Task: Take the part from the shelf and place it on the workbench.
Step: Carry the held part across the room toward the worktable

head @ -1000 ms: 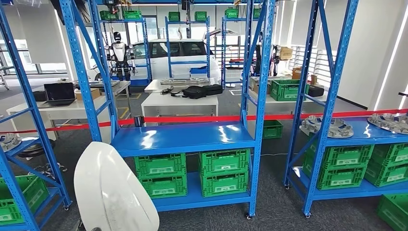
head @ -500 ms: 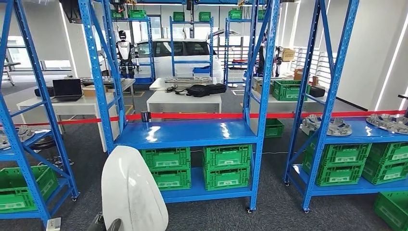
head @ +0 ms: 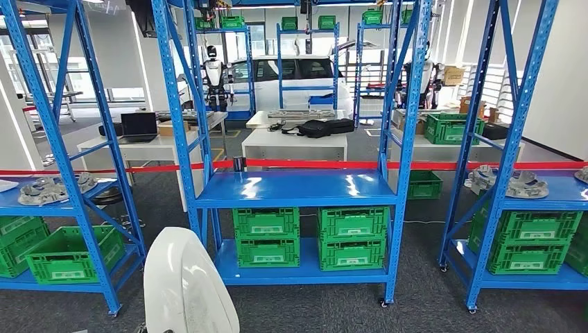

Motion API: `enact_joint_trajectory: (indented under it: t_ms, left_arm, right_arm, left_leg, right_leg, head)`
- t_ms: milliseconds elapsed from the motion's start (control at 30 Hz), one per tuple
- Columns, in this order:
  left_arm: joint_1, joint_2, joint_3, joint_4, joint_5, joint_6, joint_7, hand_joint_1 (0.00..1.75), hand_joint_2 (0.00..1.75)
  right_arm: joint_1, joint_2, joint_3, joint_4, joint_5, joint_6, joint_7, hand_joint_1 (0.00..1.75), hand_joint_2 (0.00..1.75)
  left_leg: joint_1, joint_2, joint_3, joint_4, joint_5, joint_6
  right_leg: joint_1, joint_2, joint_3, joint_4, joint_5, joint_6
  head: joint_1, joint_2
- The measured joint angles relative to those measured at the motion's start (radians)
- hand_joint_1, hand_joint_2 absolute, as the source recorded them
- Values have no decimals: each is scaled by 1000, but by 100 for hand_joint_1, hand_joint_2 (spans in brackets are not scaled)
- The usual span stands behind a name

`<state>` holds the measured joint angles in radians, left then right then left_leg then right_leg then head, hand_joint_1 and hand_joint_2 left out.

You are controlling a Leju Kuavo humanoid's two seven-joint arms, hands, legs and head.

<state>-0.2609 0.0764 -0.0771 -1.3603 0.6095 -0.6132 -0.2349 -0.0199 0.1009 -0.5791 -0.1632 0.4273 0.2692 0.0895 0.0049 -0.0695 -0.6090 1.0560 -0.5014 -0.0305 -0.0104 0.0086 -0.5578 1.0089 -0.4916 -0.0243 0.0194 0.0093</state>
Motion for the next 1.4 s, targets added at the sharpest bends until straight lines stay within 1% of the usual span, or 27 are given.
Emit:
enact_joint_trajectory:
  t_ms: [67, 100, 133, 167, 200, 267, 333, 367, 433, 500, 567, 633, 667, 700, 733, 800, 867, 933, 967, 1033, 1100, 1167, 1200, 1233, 1333, 1367, 1400]
  left_arm:
    - [2, 3, 2, -2, 0, 1, -1, 175, 175]
    - [4, 3, 2, -2, -1, 2, -2, 175, 175]
    - [7, 3, 3, -2, -3, 4, -2, 175, 175]
    - [11, 3, 4, -3, -6, 6, -3, 175, 175]
    - [14, 3, 4, -3, -9, 8, -4, 175, 175]
    - [15, 4, 6, -8, -14, 10, -6, 175, 175]
    - [16, 5, 8, -16, -16, 11, -9, 175, 175]
    - [18, 5, 10, -21, -17, 11, -10, 175, 175]
    - [26, 8, 18, -31, -20, 13, -12, 175, 175]
    - [33, 9, 27, -42, -21, 15, -14, 175, 175]
    - [37, 9, 33, -48, -20, 18, -15, 175, 175]
    - [43, 9, 39, -49, -21, 20, -16, 175, 175]
    - [47, 9, 43, -49, -21, 21, -16, 175, 175]
    - [50, 9, 47, -51, -21, 21, -16, 175, 175]
    - [52, 9, 50, -53, -21, 21, -15, 175, 175]
    - [52, 9, 54, -57, -22, 21, -15, 175, 175]
    - [51, 9, 59, -58, -23, 21, -18, 175, 175]
    - [52, 11, 67, -57, -23, 20, -22, 175, 175]
    - [52, 12, 72, -56, -22, 19, -25, 175, 175]
    - [49, 17, 80, -53, -21, 16, -27, 175, 175]
    - [45, 19, 83, -48, -21, 13, -29, 175, 175]
    - [45, 21, 85, -41, -23, 10, -32, 175, 175]
    - [46, 22, 86, -39, -24, 8, -33, 175, 175]
    - [46, 22, 88, -37, -26, 6, -35, 175, 175]
    - [47, 22, 91, -38, -41, 2, -47, 175, 175]
    - [48, 23, 92, -40, -46, 2, -53, 175, 175]
    - [50, 24, 94, -42, -50, 2, -57, 175, 175]
  right_arm:
    - [2, -1, 0, 0, -1, 0, 1, 0, 0]
    - [3, -2, 0, 0, -1, 0, 1, 0, 0]
    - [4, -2, 0, 0, -2, 0, 0, 0, 0]
    - [4, -2, 0, 0, -2, 0, 0, 0, 0]
    - [4, -2, 0, 0, -3, 0, -1, 0, 0]
    - [3, -2, 0, 0, -5, 0, -3, 0, 0]
    - [2, -2, 0, 0, -8, 0, -4, 0, 0]
    - [2, -2, 0, 0, -8, -1, -3, 0, 0]
    - [1, -2, 0, 0, -8, 0, 2, 0, 0]
    - [1, -2, 0, 0, -9, 2, 4, 0, 0]
    - [3, -1, 0, 0, -10, 3, 0, 0, 0]
    - [6, 0, 0, 0, -10, 2, 0, 0, 0]
    - [7, 0, 0, 0, -10, 1, 5, 0, 0]
    - [7, 0, 0, 0, -10, 1, 12, 0, 0]
    - [7, 0, 0, 0, -10, 0, 21, 0, 0]
    - [6, -1, 0, 0, -12, 0, 30, 0, 0]
    - [4, 0, 0, 0, -16, -2, 30, 0, 0]
    - [3, 0, 0, 0, -17, -3, 27, 0, 0]
    - [2, 0, 0, 0, -15, -3, 27, 0, 0]
    - [2, 0, 0, 0, -12, -1, 23, 0, 0]
    - [3, -1, -1, 0, -10, 1, 9, 0, 0]
    - [4, -1, -1, 0, -10, 2, -4, 0, 0]
    - [3, -1, -1, 0, -9, 3, -5, 0, 0]
    - [3, 0, -1, 0, -8, 5, -2, 0, 0]
    - [2, 0, -1, 0, -5, 9, 1, 0, 0]
    - [1, 1, -1, 0, -5, 9, -1, 0, 0]
    - [1, 1, -1, 0, -5, 9, -4, 0, 0]
  left_leg:
    - [1, 44, -51, 114, -68, -9]
    - [3, 54, -79, 181, -100, -14]
    - [4, 59, -97, 228, -116, -17]
    - [5, 62, -97, 240, -114, -19]
    - [6, 67, -76, 211, -94, -19]
    - [4, 100, 4, 73, -39, -15]
    - [-1, 129, 58, -27, -10, -1]
    - [-3, 131, 60, -41, -8, 7]
    - [-3, 107, 54, -41, 0, 21]
    - [0, 87, 52, -46, 10, 34]
    - [3, 67, 47, -48, 19, 43]
    - [3, 42, 39, -45, 24, 46]
    - [2, 28, 35, -43, 26, 46]
    - [2, 14, 32, -40, 27, 45]
    - [2, -1, 30, -37, 28, 43]
    - [3, -26, 23, -30, 29, 36]
    - [6, -50, 12, -28, 34, 22]
    - [11, -76, 3, -33, 43, 4]
    - [11, -72, -2, -32, 43, -1]
    - [7, -21, -31, 18, 11, -8]
    - [7, 42, -86, 139, -54, -13]
    - [10, 60, -121, 228, -84, -18]
    - [12, 63, -113, 223, -74, -20]
    - [13, 70, -84, 178, -48, -21]
    - [10, 129, 24, -7, 12, -12]
    - [8, 139, 36, -31, 16, -5]
    - [5, 134, 34, -32, 16, 4]
  right_leg:
    - [2, -24, -4, -3, 4, -9]
    - [3, -37, -7, -2, 5, -10]
    - [4, -50, -10, -1, 6, -10]
    - [4, -63, -12, 0, 7, -11]
    - [5, -75, -14, 1, 7, -10]
    - [6, -97, -15, 6, 6, -7]
    - [10, -116, -15, 12, 4, 2]
    - [12, -125, -15, 14, 5, 8]
    - [12, -140, -14, 14, 5, 19]
    - [7, -106, -25, 44, -21, 32]
    - [2, -42, -68, 150, -87, 41]
    - [0, -16, -120, 270, -137, 44]
    - [0, -12, -129, 291, -136, 44]
    - [0, -10, -118, 272, -115, 43]
    - [0, -4, -91, 217, -82, 40]
    - [-4, 43, -26, 84, -30, 33]
    - [-4, 78, 0, 23, -21, 28]
    - [-2, 60, 1, 16, -17, 21]
    - [-3, 46, 3, 10, -13, 14]
    - [-5, 16, 6, -4, -3, 0]
    - [-1, -14, 5, -6, -2, -7]
    - [2, -45, 3, -4, -2, -7]
    - [2, -59, 2, -3, -3, -7]
    - [2, -73, 1, -1, -4, -6]
    - [7, -106, 3, 8, -11, 7]
    - [10, -115, 3, 10, -12, 13]
    - [11, -124, 4, 11, -13, 18]
  head:
    - [-3, 0]
    - [-3, 0]
    - [-3, 0]
    - [-4, 0]
    - [-4, 0]
    - [-4, 0]
    - [-3, 0]
    - [-3, 0]
    - [-2, 0]
    - [-2, 0]
    - [0, 0]
    - [1, 0]
    - [2, 0]
    - [2, 0]
    - [2, 0]
    - [2, 0]
    - [2, 0]
    - [3, 0]
    - [2, 0]
    - [-1, 0]
    - [-4, 0]
    - [-4, 0]
    - [-4, 0]
    - [-4, 0]
    - [-4, 0]
    - [-3, 0]
    - [-2, 0]
